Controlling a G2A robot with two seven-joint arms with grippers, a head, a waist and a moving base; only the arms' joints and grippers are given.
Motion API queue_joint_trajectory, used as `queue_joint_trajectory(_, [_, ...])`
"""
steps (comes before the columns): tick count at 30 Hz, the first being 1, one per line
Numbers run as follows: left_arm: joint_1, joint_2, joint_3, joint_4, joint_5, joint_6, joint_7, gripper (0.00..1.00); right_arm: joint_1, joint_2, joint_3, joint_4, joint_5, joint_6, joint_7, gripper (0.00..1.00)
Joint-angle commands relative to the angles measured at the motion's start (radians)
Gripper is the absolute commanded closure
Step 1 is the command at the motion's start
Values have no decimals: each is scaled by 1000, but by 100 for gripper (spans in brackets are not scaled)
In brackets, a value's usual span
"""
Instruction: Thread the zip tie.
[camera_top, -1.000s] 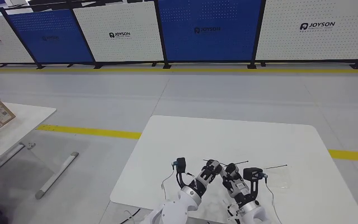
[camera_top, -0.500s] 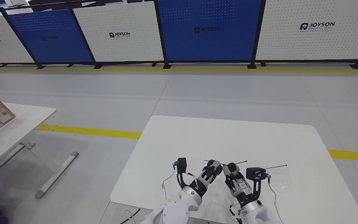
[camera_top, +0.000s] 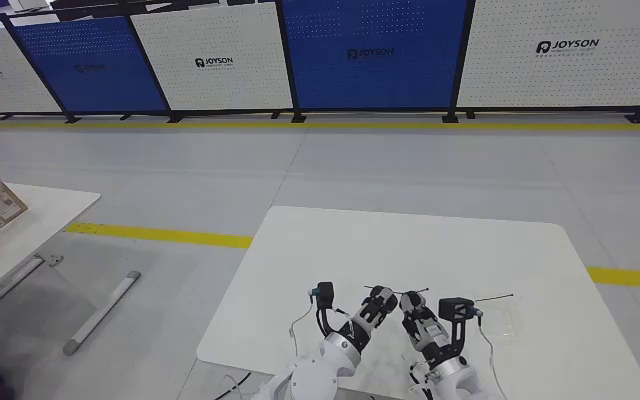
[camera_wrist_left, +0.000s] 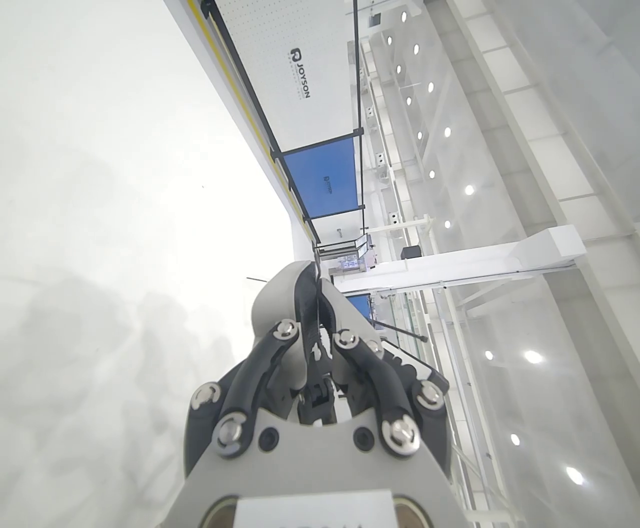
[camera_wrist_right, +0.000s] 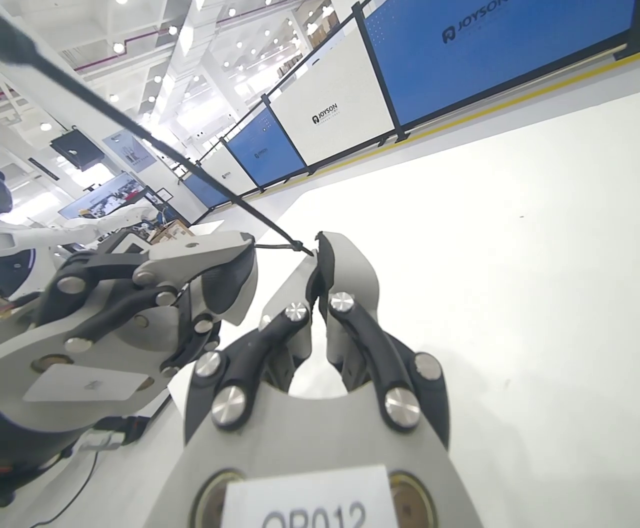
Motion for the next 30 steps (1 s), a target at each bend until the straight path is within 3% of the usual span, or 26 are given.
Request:
queue_joint_trajectory(1, [0, 0, 0, 0, 0, 0, 0, 100, 2, 0, -1, 3, 0, -1, 0, 100])
queue_joint_trajectory(14, [12, -2, -8, -14, -14, -26, 3, 100, 20, -4, -12, 28, 4, -8, 15, 100])
queue_joint_trajectory(15, [12, -2, -9, -13, -15, -26, 4, 100, 20, -4, -12, 29, 5, -11, 14, 86])
queue_joint_trajectory(16, [12, -2, -10, -12, -17, -25, 5, 100, 19, -4, -12, 30, 2, -17, 12, 81])
queue_joint_trajectory(20, [10, -3, -10, -9, -16, -21, 6, 100, 11, -3, -6, 27, -8, -24, 0, 77])
queue_joint_trajectory(30, [7, -5, -6, -4, -8, -15, 6, 100, -13, 2, 19, 6, -4, -35, -8, 79])
